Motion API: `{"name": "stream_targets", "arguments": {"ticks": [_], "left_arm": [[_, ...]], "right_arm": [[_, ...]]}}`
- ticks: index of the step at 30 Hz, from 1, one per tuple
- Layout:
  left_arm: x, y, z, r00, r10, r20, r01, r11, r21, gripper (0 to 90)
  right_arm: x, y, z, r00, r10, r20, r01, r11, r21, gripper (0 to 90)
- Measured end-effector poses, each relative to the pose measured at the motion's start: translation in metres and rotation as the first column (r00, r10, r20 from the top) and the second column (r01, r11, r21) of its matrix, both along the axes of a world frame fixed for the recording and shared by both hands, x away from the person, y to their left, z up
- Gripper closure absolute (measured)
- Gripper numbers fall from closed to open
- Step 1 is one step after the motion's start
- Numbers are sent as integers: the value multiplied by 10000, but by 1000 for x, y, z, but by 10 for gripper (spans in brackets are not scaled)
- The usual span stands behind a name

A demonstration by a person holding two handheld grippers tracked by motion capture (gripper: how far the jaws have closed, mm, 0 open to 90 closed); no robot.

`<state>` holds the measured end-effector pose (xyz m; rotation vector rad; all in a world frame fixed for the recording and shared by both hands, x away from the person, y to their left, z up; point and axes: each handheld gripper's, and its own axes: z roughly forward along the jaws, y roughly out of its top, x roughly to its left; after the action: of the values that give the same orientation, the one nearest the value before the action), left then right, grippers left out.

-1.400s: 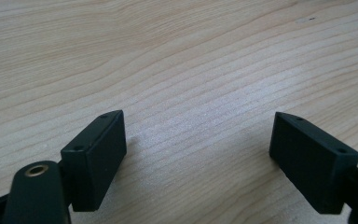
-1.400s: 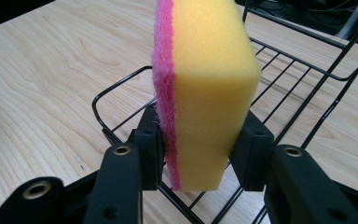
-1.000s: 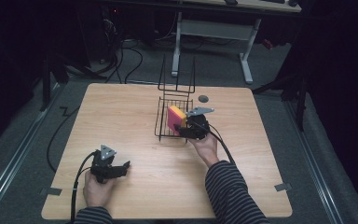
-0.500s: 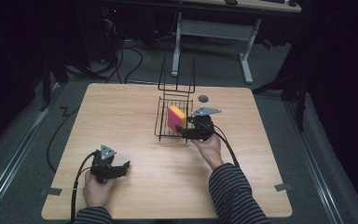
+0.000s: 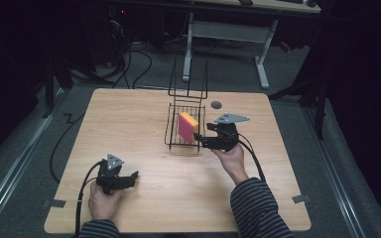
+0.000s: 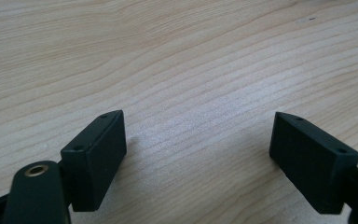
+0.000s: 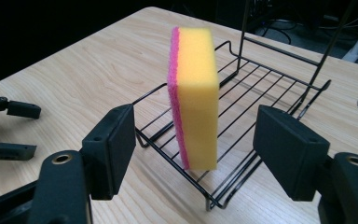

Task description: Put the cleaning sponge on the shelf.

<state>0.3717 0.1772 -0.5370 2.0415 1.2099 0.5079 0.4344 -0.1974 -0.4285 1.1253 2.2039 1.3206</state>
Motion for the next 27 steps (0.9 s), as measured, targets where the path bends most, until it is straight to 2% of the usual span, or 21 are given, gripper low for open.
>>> {"name": "stream_targets", "arguments": {"ticks": [2,5,14,17,27], "left_arm": [[0,0,0,10000,1,0,-1,10000,-3,191],[0,0,0,10000,1,1,-1,10000,-4,191],[0,0,0,10000,0,1,0,10000,-4,191],[0,0,0,10000,-1,1,1,10000,-2,191],[0,0,0,10000,2,2,-2,10000,-4,192]], "right_arm": [[-5,-8,3,9998,-134,177,130,9996,254,320],[-9,-18,3,9995,-304,117,299,9988,388,321],[-19,-37,12,9977,-585,353,571,9976,393,327],[-24,-44,12,9961,-745,477,723,9963,465,340],[-39,-71,9,9904,-1297,473,1261,9894,723,344]]}}
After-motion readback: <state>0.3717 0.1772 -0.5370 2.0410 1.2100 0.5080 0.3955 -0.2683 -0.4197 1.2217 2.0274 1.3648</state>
